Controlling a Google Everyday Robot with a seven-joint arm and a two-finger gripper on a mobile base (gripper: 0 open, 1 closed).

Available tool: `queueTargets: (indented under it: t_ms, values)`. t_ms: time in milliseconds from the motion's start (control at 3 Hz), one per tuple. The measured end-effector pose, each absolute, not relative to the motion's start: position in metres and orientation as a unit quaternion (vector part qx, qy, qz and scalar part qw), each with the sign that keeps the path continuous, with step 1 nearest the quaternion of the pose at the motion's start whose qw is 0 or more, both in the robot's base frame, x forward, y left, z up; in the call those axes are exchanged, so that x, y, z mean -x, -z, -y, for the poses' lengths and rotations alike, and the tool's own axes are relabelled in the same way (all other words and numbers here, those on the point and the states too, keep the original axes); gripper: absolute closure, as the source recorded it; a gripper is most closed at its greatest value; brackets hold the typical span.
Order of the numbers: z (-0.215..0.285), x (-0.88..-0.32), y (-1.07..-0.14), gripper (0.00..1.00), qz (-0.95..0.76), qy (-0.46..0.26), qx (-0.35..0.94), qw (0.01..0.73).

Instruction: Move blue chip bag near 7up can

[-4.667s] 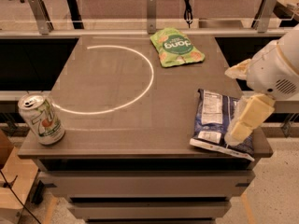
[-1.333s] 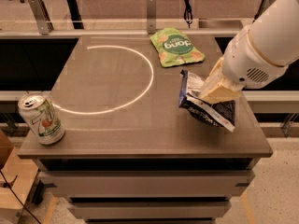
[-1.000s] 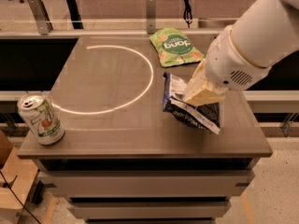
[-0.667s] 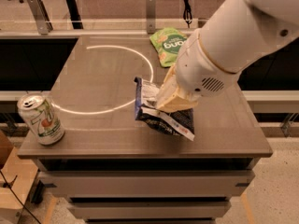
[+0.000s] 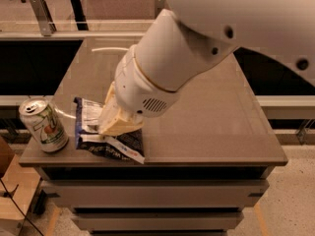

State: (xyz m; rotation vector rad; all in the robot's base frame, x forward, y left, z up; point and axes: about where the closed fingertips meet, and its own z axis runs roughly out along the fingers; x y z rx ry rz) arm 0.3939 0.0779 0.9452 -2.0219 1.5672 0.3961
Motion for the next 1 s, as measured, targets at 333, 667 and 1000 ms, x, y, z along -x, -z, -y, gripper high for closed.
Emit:
queueTargets:
  t_ms: [333, 667, 1000]
  values:
    - [-0.114, -0.396, -0.935, 1.00, -0.555, -0.172, 0.765, 0.278]
    - [-0.129, -0.408, -0.923, 0.82, -0.544, -0.175, 0.772, 0.279]
    - [-0.135, -0.423, -0.914, 0.58, -0.544, -0.173, 0.772, 0.280]
